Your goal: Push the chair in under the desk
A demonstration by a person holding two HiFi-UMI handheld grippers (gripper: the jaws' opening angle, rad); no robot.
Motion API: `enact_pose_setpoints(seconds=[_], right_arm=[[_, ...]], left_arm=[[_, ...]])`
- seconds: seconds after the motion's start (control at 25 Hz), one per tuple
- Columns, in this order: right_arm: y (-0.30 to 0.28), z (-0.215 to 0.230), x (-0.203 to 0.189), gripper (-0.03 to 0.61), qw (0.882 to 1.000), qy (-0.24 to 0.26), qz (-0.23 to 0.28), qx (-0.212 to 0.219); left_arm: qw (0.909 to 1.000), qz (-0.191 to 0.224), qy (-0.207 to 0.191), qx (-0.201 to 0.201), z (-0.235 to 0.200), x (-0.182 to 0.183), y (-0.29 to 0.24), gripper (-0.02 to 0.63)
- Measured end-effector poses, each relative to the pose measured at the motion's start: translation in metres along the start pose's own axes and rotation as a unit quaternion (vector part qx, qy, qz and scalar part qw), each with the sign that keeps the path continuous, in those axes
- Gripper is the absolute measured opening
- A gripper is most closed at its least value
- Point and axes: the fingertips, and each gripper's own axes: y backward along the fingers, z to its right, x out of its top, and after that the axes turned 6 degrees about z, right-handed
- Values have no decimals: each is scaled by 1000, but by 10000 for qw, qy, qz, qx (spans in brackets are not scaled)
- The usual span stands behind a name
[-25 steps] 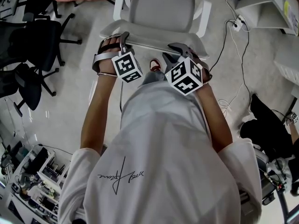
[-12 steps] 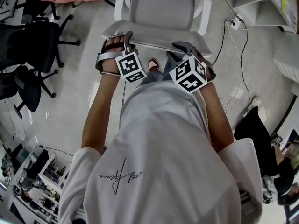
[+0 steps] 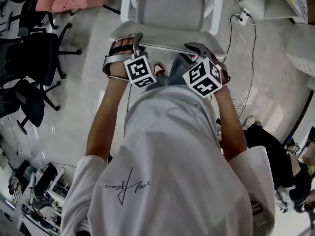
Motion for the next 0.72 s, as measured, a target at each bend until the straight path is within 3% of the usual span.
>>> enact_pose_setpoints(seconds=[0.72], right_arm=[[23,39,-30,144,9995,-206,148,-203]], left_arm=[[9991,195,-369,-109,-12,52,-21,152]])
